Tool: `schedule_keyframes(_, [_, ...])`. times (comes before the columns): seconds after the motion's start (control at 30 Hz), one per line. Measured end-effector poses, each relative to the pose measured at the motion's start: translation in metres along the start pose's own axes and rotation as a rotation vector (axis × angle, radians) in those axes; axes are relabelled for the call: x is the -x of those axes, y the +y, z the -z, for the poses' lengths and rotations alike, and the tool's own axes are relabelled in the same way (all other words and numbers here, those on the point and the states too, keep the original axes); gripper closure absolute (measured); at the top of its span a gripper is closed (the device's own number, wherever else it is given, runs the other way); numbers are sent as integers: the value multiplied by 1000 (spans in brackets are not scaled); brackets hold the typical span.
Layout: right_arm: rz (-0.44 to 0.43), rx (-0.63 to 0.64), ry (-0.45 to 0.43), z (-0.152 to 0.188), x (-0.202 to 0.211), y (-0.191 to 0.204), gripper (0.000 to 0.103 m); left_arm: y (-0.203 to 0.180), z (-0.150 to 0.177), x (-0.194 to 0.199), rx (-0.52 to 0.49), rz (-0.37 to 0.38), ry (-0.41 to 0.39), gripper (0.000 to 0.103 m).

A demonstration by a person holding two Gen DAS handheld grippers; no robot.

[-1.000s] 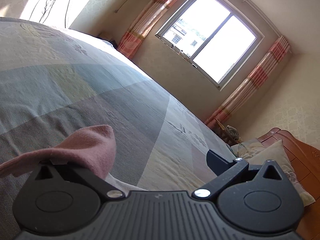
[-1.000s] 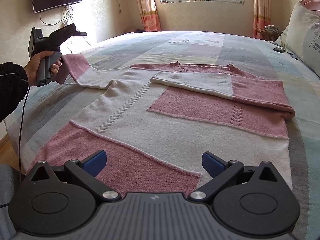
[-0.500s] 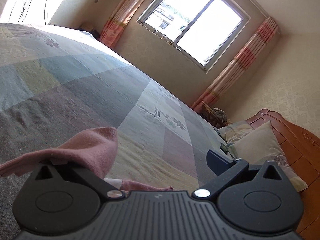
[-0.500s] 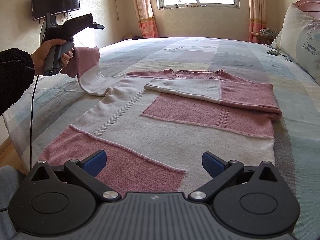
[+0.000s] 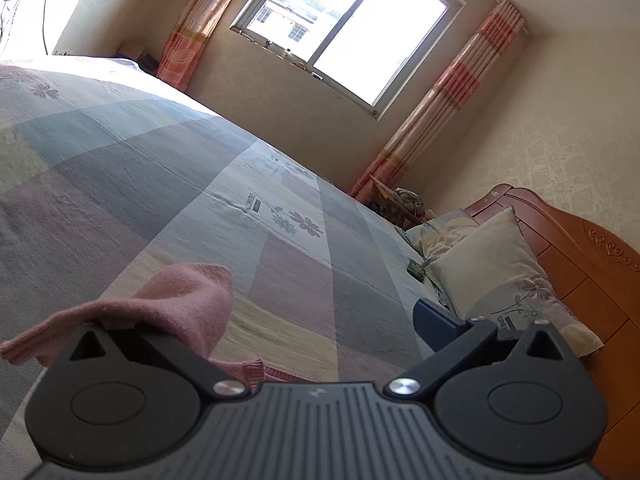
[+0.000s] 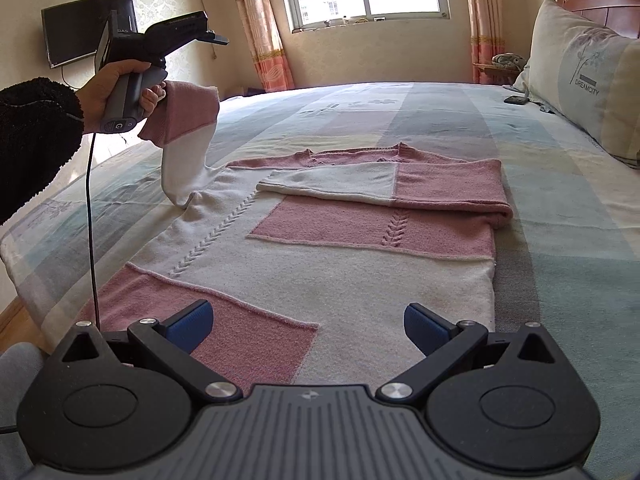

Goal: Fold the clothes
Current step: 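Lift the pink sleeve cuff with the left gripper, then carry the pink sleeve across the chest panel toward the collar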

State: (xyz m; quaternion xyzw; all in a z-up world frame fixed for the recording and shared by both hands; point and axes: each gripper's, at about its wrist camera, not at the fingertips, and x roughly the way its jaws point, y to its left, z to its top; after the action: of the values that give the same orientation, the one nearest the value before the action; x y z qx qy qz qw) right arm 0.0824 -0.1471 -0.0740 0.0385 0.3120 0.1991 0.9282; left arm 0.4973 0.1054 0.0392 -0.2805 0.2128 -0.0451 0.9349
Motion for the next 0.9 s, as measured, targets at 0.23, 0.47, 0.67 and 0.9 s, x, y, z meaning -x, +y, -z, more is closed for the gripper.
schedule_keyframes(0.23, [17,-33,-16,5,15,-18,0,-37,17,-29,-49,7,47,1])
schedule_keyframes(0.47, [20,-42,-26,8,25,-27,0,-59,41,-57,-74,9,117,1])
schedule_keyframes(0.67, [12,-40,-20,8,25,-26,0,-72,60,-75,-122,0,172,1])
schedule_keyframes(0.9, [6,-35,-18,8,27,-26,0,-76,85,-90,-167,5,238,1])
